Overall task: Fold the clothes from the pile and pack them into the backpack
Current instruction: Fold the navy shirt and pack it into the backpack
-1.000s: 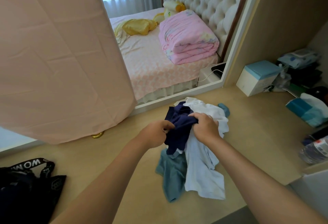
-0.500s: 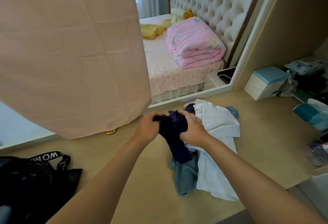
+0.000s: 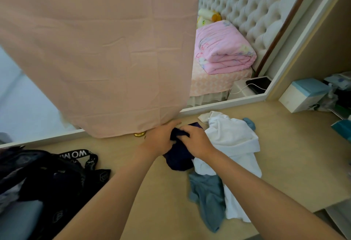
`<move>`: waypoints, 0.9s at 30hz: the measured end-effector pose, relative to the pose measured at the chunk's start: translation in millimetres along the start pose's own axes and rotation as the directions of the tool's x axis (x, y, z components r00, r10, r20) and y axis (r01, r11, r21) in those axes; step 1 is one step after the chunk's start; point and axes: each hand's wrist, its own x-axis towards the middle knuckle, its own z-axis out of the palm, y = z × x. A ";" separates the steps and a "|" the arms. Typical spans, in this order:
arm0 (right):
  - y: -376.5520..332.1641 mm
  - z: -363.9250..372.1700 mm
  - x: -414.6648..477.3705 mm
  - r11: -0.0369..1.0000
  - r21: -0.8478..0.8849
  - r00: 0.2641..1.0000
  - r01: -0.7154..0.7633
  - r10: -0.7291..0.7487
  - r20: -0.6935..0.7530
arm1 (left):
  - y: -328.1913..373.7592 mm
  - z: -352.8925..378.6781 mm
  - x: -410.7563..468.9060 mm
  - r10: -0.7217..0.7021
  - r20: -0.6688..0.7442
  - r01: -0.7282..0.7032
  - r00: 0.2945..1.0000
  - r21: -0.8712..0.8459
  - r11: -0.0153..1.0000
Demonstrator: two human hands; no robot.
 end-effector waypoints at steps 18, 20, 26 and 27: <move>111.9 -17.6 -1.4 0.443 -0.872 0.944 0.208 0.143 0.298 | -19.8 137.4 29.6 -0.150 0.326 0.048 0.934 0.299 0.953; 119.8 -44.3 2.7 0.460 -0.882 0.980 0.102 0.104 0.168 | -21.2 142.9 27.9 -0.171 0.362 0.039 0.916 0.345 0.938; 147.4 -87.2 2.2 0.291 -0.949 0.969 -0.117 0.242 -0.045 | -36.6 149.9 16.7 -0.237 0.364 0.140 0.901 0.274 0.951; 144.7 -78.8 -0.6 0.402 -0.911 0.975 -0.096 0.222 -0.004 | -36.9 149.0 16.0 -0.234 0.338 0.175 0.912 0.195 0.965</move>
